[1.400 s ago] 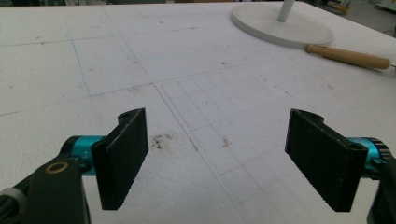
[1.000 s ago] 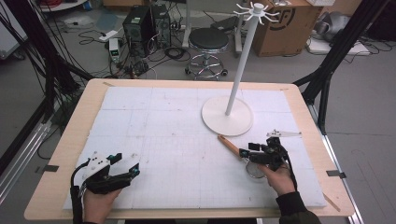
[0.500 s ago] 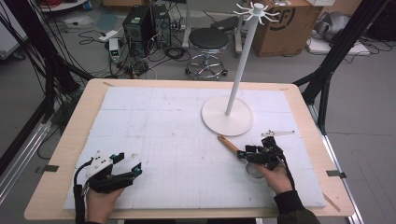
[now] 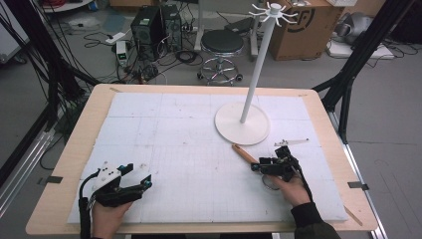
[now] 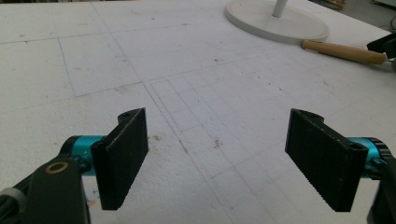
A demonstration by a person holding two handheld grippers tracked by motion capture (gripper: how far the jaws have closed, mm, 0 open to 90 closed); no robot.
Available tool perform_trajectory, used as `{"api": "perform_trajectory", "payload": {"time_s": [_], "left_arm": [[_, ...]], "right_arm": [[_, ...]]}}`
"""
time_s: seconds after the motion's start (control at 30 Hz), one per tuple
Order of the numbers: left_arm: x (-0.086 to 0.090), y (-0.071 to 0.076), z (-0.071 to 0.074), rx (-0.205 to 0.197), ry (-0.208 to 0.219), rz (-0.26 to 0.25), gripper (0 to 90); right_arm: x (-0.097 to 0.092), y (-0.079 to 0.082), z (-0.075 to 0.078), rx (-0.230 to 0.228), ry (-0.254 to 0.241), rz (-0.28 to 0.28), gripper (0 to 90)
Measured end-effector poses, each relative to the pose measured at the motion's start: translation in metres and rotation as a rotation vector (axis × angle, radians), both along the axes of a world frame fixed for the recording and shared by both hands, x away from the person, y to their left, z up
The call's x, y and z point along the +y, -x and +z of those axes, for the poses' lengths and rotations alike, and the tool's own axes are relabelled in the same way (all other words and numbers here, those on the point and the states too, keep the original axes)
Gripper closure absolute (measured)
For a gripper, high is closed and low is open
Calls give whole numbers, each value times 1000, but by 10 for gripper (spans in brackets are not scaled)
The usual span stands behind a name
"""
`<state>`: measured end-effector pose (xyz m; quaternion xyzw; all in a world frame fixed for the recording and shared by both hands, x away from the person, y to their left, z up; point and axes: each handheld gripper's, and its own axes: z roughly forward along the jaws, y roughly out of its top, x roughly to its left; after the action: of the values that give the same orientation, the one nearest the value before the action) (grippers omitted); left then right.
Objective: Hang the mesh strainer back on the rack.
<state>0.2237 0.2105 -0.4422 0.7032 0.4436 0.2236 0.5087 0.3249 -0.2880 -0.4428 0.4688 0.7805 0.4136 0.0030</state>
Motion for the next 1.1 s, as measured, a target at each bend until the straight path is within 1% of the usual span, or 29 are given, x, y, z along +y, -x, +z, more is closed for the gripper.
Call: {"api": "perform_trajectory", "payload": {"time_s": [0.07,0.2,0.37,0.4,0.5,0.63,0.7,0.73,0.87,0.97,1.03,1.1], "left_arm": [[0,0,0,0,-1,1,218],[0,0,0,2,-4,-2,218],[0,0,0,1,-1,-1,219],[0,0,0,-1,-2,0,218],[0,0,0,1,-2,-2,218],[0,0,0,1,-3,-1,218],[0,0,0,1,-3,0,218],[0,0,0,1,-2,0,218],[1,0,0,0,0,4,217],[1,0,0,0,0,5,216],[1,1,0,0,-1,1,215],[1,1,0,1,-1,1,215]], "right_arm": [[0,0,0,0,3,-2,409],[1,0,0,3,8,11,424],[4,0,-3,20,40,13,437],[4,0,-3,25,39,14,439],[5,0,-3,21,43,20,446],[10,-1,0,19,73,27,448],[12,-2,0,22,79,28,450],[14,-3,0,31,88,24,452],[14,-3,1,31,96,27,471],[17,-2,2,23,136,26,494],[22,-3,4,12,183,31,501],[27,-2,5,-7,244,46,512]]}}
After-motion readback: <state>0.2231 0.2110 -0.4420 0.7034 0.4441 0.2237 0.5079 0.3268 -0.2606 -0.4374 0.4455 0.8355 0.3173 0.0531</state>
